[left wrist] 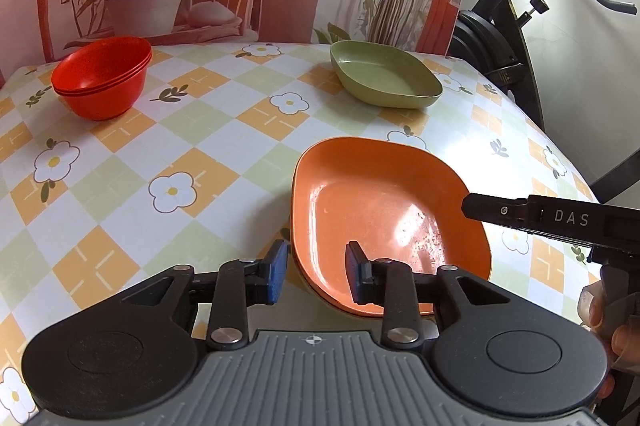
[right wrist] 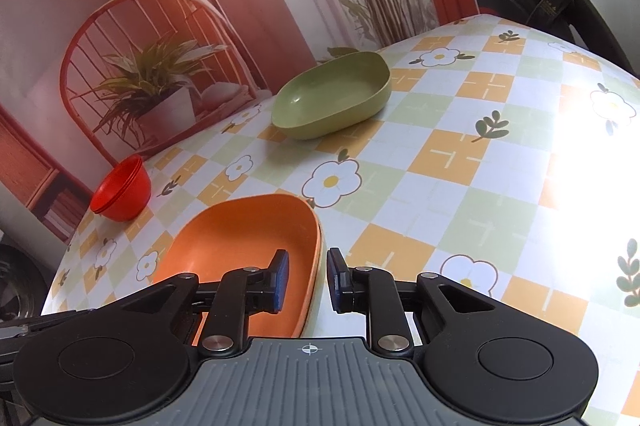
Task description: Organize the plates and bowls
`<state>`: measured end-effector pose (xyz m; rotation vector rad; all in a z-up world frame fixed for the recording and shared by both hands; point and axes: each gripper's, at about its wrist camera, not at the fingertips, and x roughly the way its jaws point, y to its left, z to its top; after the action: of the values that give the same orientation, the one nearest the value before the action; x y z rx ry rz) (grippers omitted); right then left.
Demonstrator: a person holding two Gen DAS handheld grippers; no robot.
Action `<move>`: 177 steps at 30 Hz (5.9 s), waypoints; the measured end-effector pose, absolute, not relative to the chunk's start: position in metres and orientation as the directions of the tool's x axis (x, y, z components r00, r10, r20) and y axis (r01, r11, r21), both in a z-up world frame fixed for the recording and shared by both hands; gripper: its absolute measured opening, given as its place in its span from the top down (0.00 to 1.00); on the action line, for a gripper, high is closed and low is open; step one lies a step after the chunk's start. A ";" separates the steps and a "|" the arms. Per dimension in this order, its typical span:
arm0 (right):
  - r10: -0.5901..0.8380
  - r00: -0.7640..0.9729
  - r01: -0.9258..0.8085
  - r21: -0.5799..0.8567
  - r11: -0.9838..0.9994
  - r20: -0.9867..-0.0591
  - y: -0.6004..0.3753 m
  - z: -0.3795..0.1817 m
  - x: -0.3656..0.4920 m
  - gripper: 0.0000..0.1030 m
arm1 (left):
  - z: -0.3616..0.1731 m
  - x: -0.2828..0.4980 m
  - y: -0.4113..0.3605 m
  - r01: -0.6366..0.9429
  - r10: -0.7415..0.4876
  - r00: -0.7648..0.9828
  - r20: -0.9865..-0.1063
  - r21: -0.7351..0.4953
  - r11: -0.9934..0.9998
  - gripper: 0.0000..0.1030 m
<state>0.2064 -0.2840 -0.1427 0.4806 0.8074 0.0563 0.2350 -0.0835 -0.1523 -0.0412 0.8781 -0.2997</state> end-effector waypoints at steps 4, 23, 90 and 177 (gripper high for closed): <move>0.227 0.694 0.138 0.436 0.889 -0.683 -0.285 -0.145 0.205 0.80 | -0.155 0.230 -0.080 0.219 -0.274 0.605 -0.747 -0.175 0.960 0.68; 0.073 0.793 0.177 0.343 0.923 -0.605 -0.350 -0.111 0.230 0.80 | -0.121 0.262 -0.085 0.264 -0.303 0.662 -0.685 -0.165 0.950 0.68; 0.084 0.841 0.125 0.342 0.931 -0.535 -0.366 -0.149 0.346 0.92 | -0.133 0.388 -0.170 0.313 -0.359 0.591 -0.723 -0.205 0.928 0.79; 0.142 0.731 0.059 0.268 0.962 -0.667 -0.257 -0.131 0.179 0.87 | -0.134 0.240 -0.093 0.389 -0.296 0.594 -0.748 -0.055 0.920 0.78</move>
<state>0.1787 -0.2566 -0.1311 0.2809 0.7522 0.0464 0.2404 -0.0929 -0.1342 0.1180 0.8462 -0.3989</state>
